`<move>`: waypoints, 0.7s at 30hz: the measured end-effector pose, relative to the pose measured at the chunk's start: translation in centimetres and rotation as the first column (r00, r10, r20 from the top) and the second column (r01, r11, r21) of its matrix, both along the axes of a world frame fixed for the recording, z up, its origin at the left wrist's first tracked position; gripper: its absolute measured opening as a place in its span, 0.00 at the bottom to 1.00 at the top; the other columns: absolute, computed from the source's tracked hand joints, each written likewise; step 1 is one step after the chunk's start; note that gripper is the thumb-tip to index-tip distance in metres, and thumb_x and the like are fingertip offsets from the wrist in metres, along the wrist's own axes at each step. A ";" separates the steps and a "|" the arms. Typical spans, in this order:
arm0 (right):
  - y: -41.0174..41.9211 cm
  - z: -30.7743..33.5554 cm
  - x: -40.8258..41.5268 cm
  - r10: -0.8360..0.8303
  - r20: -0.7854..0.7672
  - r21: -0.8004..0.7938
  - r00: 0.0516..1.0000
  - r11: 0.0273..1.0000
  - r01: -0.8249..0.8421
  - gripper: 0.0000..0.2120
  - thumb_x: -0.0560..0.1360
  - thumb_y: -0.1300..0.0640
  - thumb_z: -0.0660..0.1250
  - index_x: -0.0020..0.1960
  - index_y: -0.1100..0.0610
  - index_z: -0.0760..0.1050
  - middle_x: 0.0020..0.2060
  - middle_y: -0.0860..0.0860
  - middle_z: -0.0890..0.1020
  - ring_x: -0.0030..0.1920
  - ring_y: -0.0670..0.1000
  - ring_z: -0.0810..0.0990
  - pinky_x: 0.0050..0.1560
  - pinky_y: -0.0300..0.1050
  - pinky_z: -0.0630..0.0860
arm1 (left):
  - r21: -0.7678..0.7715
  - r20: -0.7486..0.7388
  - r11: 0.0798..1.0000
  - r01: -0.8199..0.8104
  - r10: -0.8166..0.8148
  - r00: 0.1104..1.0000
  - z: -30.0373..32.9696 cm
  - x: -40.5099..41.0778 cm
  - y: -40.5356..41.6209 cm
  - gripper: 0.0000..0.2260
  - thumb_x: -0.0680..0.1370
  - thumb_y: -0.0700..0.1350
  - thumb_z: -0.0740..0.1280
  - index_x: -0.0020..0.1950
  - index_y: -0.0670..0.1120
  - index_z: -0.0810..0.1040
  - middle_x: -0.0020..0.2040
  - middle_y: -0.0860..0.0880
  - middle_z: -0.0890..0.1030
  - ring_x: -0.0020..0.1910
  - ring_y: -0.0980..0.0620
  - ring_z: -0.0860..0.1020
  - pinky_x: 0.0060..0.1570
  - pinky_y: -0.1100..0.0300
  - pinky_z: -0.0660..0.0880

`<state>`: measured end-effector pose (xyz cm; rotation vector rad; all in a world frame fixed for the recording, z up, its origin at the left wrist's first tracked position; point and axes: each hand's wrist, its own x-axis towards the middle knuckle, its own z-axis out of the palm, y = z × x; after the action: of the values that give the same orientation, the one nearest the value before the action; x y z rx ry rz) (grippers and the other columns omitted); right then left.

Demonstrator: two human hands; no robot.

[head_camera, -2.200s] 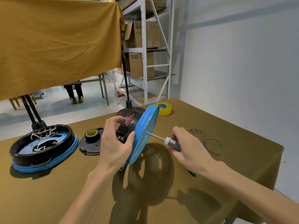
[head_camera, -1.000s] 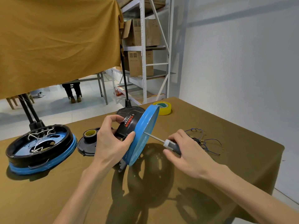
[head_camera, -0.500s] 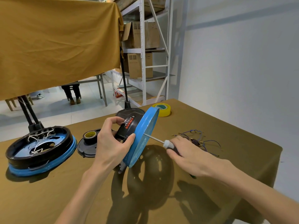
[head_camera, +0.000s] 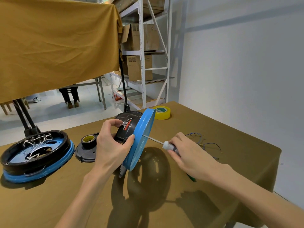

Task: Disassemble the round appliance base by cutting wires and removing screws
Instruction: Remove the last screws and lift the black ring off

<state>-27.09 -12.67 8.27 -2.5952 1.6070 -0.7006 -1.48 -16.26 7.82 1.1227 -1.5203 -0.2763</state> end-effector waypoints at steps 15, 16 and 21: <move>-0.6 0.9 0.2 -0.053 -0.071 -0.170 0.996 0.985 0.040 0.09 0.79 0.53 0.69 0.53 0.54 0.70 0.48 0.49 0.72 0.37 0.53 0.74 0.36 0.50 0.75 | -0.014 0.025 1.000 -0.008 0.008 1.000 -0.1 -0.2 0.4 0.25 0.72 0.43 0.79 0.65 0.49 0.73 0.60 0.51 0.76 0.56 0.60 0.78 0.46 0.77 0.75; -0.6 1.1 0.3 -0.076 -0.033 -0.172 0.997 0.983 0.069 0.11 0.78 0.55 0.71 0.52 0.54 0.69 0.48 0.49 0.71 0.34 0.54 0.73 0.33 0.51 0.75 | -0.020 0.031 1.000 -0.005 0.005 1.000 -0.1 -0.3 0.5 0.24 0.72 0.43 0.79 0.64 0.49 0.73 0.59 0.51 0.76 0.56 0.61 0.77 0.46 0.77 0.75; -0.3 -0.1 0.0 -0.034 0.023 -0.036 0.999 0.999 0.035 0.11 0.82 0.48 0.64 0.60 0.50 0.69 0.54 0.46 0.67 0.43 0.47 0.75 0.45 0.42 0.74 | -0.030 0.027 0.999 -0.014 0.015 1.000 -0.1 -0.6 0.5 0.24 0.72 0.43 0.79 0.63 0.50 0.73 0.59 0.51 0.77 0.55 0.63 0.77 0.45 0.76 0.75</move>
<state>-27.06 -13.02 8.14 -2.5810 1.6519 -0.7653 -2.09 -15.74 7.69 1.1180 -1.5347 -0.2286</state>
